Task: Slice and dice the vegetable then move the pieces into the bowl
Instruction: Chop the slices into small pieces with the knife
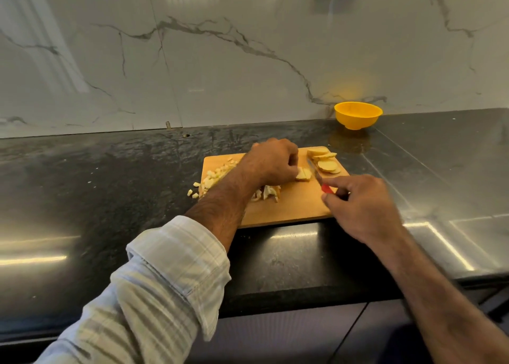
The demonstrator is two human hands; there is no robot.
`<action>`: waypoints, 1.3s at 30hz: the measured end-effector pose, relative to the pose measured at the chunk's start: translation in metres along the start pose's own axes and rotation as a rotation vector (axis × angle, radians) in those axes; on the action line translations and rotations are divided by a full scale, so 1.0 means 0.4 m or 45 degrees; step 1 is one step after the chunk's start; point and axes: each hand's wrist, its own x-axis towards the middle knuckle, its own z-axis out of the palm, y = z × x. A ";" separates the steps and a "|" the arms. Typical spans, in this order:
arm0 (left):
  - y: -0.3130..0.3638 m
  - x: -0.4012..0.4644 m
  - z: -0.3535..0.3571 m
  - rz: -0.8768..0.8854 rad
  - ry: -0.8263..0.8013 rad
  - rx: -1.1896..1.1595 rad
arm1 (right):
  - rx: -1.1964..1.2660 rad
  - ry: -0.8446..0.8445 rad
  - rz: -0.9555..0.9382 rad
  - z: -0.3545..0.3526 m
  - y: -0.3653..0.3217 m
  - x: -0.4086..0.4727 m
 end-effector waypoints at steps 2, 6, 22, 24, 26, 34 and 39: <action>0.021 0.007 0.019 -0.037 0.073 0.119 | -0.020 -0.056 0.049 -0.010 0.017 0.007; 0.043 0.008 0.038 -0.086 0.163 0.152 | -0.045 -0.133 0.120 -0.025 0.039 0.029; -0.002 -0.002 -0.001 0.063 -0.037 -0.243 | -0.084 -0.271 0.129 -0.053 0.036 0.032; 0.002 -0.003 0.002 0.081 -0.004 -0.232 | -0.070 -0.234 0.126 -0.039 0.027 0.023; 0.017 -0.004 0.010 0.122 0.045 -0.217 | -0.049 -0.218 0.180 -0.043 0.024 0.022; 0.056 0.010 0.050 0.263 0.010 0.092 | 0.029 -0.247 0.238 -0.080 0.049 0.020; 0.065 0.005 0.038 0.329 -0.042 0.227 | 0.034 -0.264 0.255 -0.083 0.053 0.022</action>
